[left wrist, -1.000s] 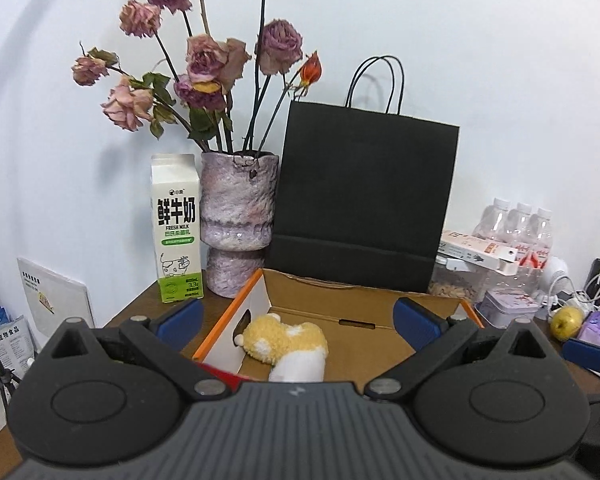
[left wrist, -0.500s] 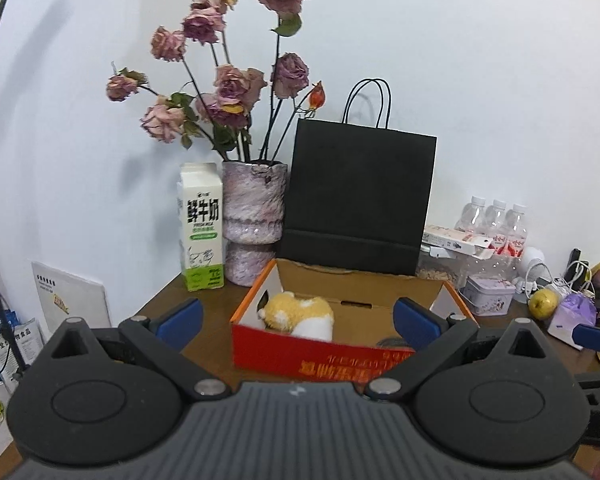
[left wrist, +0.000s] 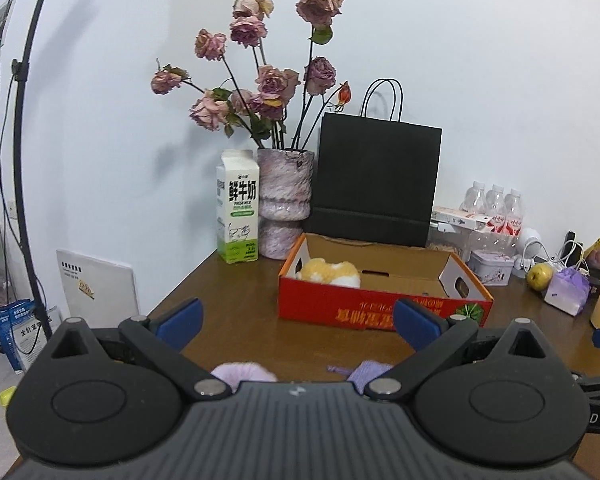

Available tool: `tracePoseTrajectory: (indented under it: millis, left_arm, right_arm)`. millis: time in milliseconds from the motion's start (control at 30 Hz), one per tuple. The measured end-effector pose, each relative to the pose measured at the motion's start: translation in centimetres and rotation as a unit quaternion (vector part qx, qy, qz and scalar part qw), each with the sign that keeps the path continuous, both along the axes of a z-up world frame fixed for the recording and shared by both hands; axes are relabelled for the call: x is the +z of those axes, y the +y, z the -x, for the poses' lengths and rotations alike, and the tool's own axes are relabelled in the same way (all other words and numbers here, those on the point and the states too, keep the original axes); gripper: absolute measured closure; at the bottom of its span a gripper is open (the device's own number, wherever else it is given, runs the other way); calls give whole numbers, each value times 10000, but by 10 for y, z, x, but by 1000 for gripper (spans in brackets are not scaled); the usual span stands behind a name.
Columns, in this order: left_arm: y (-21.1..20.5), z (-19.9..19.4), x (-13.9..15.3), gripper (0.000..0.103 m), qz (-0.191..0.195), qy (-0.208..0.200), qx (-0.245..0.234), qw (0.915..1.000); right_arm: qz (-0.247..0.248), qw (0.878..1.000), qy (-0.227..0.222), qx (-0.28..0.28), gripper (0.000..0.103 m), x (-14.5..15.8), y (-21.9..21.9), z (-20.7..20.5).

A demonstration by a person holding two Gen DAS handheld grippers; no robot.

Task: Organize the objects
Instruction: 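Move both tools back over the remaining items on the table, then grasp the white round cap with the left tool while the right tool grasps the navy pouch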

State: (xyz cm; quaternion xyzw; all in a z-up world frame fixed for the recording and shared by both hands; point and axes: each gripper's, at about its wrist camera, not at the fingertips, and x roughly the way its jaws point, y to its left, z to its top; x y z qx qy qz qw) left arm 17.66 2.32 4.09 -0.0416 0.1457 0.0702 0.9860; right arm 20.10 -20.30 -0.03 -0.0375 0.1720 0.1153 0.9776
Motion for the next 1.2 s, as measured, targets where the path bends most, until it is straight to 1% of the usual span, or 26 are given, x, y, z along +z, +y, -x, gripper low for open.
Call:
tracePoseTrajectory:
  millis: [200, 467, 600, 733, 900, 1200]
  left_arm:
    - [12, 21, -11, 0, -7, 146, 77, 9999]
    - [35, 38, -28, 0, 5, 415, 210, 9989]
    - [51, 40, -40, 0, 130, 623, 218, 9977]
    - [62, 38, -51, 0, 247, 815, 198, 9962]
    - [72, 40, -61, 0, 140, 985, 208, 9948]
    - [103, 48, -78, 0, 112, 1273, 392, 9910]
  right_arm:
    - [124, 9997, 223, 38, 0, -16, -1, 25]
    - [181, 9984, 529, 94, 0, -34, -1, 43]
    - [262, 9969, 730, 146, 0, -45, 2, 46]
    - [272, 9942, 1026, 178, 0, -59, 10, 39]
    - [314, 9922, 1188, 196, 0, -65, 23, 25]
    - [513, 9873, 1499, -97, 0, -78, 42, -8]
